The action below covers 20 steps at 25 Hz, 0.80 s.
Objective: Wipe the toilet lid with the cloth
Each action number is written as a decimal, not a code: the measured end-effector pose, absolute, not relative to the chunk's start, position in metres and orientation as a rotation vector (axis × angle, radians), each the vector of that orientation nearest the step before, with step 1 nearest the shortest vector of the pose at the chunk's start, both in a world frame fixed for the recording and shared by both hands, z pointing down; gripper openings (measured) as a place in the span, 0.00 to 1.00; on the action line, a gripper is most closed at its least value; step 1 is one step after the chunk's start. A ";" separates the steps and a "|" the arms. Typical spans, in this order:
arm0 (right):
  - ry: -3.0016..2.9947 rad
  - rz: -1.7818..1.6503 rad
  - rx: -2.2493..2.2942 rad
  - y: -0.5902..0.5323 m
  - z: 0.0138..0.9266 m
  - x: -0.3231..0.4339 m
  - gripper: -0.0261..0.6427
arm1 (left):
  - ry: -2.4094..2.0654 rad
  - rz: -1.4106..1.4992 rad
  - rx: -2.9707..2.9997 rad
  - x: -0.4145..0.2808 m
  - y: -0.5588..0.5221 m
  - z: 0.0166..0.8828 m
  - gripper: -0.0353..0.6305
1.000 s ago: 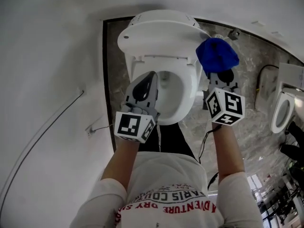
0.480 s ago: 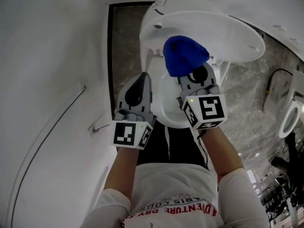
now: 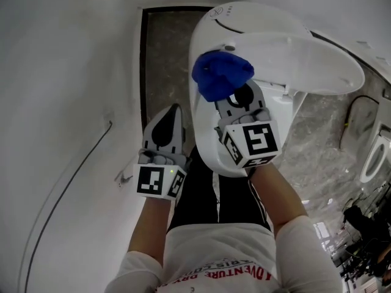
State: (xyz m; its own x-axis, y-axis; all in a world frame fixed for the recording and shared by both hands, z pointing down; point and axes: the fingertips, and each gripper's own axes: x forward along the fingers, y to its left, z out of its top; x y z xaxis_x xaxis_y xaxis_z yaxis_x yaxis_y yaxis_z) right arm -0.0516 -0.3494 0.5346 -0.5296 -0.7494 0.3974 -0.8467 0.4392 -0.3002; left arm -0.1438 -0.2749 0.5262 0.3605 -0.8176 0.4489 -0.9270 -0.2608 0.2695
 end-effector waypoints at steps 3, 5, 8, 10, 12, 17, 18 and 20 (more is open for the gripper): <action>-2.457 0.702 1.442 -0.355 0.537 -0.040 0.17 | -1.461 0.312 2.162 -0.135 -0.274 0.531 0.06; -2.449 0.696 1.455 -0.357 0.537 -0.032 0.17 | -1.410 0.326 2.205 -0.122 -0.273 0.532 0.06; -2.432 0.673 1.476 -0.359 0.537 -0.015 0.17 | -1.346 0.332 2.260 -0.100 -0.272 0.530 0.06; -2.416 0.666 1.499 -0.361 0.537 0.002 0.17 | -1.320 0.327 2.277 -0.086 -0.272 0.529 0.06; -2.400 0.655 1.519 -0.363 0.537 0.021 0.17 | -1.304 0.323 2.287 -0.072 -0.273 0.528 0.06; -2.357 0.637 1.564 -0.360 0.538 0.066 0.17 | -1.281 0.284 2.269 -0.040 -0.275 0.528 0.06; -2.347 0.635 1.576 -0.359 0.538 0.074 0.17 | -1.278 0.279 2.265 -0.035 -0.275 0.528 0.06; -2.324 0.631 1.603 -0.357 0.537 0.093 0.17 | -1.273 0.274 2.262 -0.026 -0.275 0.528 0.06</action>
State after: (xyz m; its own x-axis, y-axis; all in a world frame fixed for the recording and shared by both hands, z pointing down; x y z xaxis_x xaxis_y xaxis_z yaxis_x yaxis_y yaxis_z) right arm 0.0927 -0.3566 0.5371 -0.3642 -0.8231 0.4357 -0.9305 0.3014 -0.2083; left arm -0.0262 -0.2745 0.5279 0.5368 -0.7337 0.4166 -0.8401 -0.4194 0.3440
